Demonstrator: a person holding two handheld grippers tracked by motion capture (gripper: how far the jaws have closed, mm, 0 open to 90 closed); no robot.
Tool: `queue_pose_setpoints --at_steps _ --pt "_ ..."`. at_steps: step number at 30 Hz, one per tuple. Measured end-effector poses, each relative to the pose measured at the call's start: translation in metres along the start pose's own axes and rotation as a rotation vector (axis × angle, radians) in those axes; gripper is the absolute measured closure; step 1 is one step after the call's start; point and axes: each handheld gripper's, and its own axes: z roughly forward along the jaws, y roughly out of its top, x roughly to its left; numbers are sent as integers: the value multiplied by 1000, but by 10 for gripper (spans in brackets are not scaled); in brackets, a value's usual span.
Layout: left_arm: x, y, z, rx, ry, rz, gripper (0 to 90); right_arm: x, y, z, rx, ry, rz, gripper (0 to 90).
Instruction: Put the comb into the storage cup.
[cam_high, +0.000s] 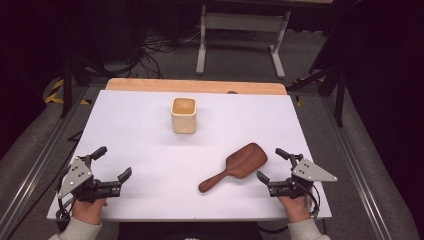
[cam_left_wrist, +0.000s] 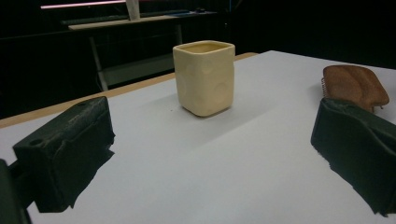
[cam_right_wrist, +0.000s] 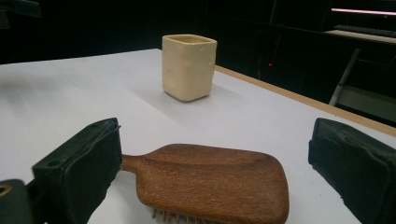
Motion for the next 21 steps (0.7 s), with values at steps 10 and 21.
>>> queue_pose_setpoints --at_steps 10,21 --pt "0 0 -1 2 8 3 1 1 0 0 7 10 -5 39" --pt "1 0 -1 0 12 8 1 3 1 0 13 13 -5 41"
